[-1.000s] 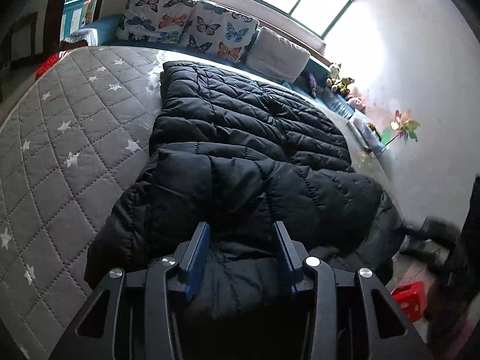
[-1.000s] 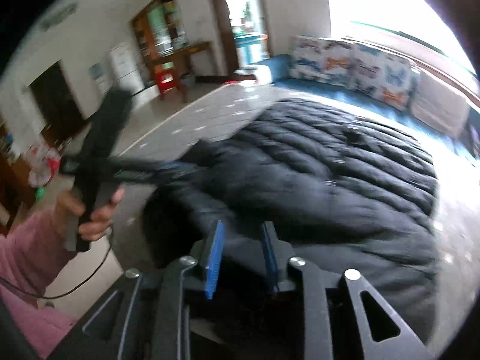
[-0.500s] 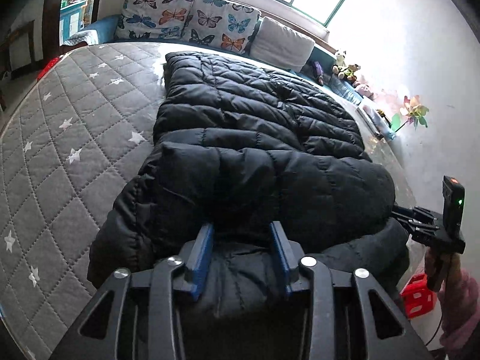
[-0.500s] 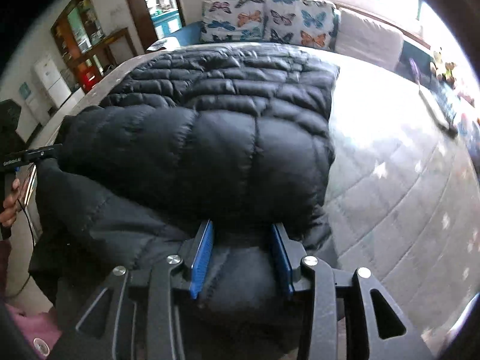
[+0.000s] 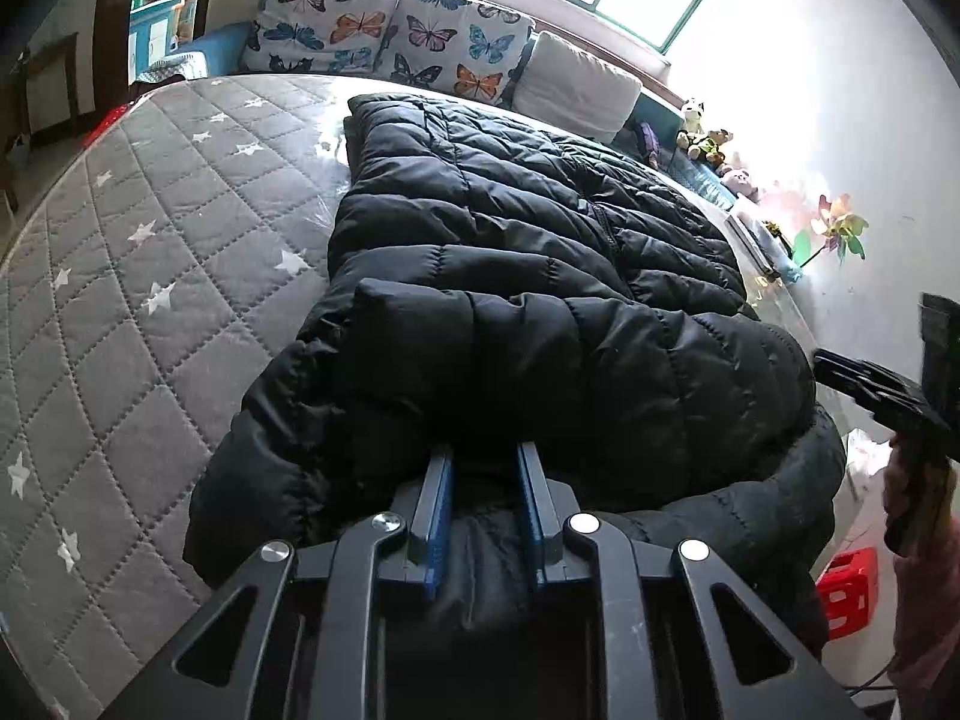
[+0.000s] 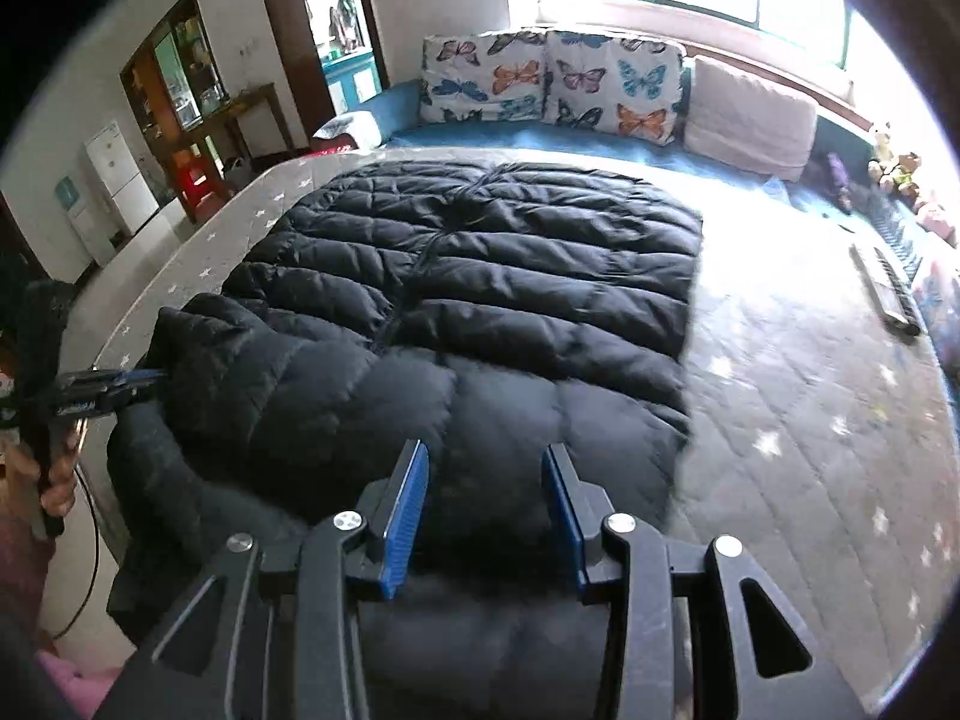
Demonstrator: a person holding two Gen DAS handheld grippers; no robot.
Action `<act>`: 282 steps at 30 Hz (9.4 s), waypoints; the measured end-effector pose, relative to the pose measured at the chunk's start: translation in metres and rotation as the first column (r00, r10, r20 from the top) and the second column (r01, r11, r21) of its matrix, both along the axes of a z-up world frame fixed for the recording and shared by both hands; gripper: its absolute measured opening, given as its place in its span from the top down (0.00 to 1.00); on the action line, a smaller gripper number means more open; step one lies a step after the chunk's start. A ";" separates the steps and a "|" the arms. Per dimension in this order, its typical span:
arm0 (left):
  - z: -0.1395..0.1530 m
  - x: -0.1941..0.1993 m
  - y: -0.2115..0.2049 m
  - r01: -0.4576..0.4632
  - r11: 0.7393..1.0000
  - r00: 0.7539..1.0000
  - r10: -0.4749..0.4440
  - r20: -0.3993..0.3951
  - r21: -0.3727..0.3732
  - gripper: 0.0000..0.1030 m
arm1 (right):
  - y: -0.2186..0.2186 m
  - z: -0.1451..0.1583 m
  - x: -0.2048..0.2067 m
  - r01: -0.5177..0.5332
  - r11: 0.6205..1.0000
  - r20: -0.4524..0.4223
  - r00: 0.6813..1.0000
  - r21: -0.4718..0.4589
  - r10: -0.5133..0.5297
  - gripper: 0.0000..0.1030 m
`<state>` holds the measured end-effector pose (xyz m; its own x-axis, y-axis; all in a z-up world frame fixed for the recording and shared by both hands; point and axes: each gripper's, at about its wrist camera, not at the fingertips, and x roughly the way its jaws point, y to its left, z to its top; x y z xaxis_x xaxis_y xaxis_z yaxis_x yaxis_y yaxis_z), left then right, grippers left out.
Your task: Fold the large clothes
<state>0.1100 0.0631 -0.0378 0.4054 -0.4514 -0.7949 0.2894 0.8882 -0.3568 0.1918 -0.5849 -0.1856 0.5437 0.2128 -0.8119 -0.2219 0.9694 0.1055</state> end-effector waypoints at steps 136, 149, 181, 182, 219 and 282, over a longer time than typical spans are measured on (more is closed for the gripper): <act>-0.008 -0.177 -0.022 0.065 0.682 0.702 -0.550 0.453 0.728 0.14 | 0.057 0.047 -0.088 -0.357 0.933 0.205 0.918 0.044 0.341 0.78; -0.011 -0.184 -0.020 0.098 0.737 0.712 -0.521 0.471 0.669 0.62 | 0.057 0.044 -0.119 -0.329 0.944 0.258 0.915 0.032 0.310 0.82; 0.106 -0.088 -0.012 0.061 0.905 0.863 -0.260 0.433 0.422 0.61 | 0.043 0.095 -0.029 -0.292 0.956 0.448 0.858 0.018 0.253 0.83; 0.109 -0.073 -0.015 0.064 0.901 0.861 -0.267 0.432 0.428 0.61 | 0.041 0.093 -0.011 -0.276 0.961 0.447 0.861 0.005 0.245 0.83; -0.003 0.276 -0.057 0.052 0.928 0.998 -0.064 0.020 0.370 0.32 | 0.013 -0.024 0.234 -0.041 0.999 0.068 0.997 0.003 0.041 0.70; 0.084 0.178 -0.060 0.083 0.985 0.996 -0.088 0.028 0.150 0.81 | 0.107 0.017 0.116 -0.273 0.957 -0.182 0.950 -0.096 0.253 0.65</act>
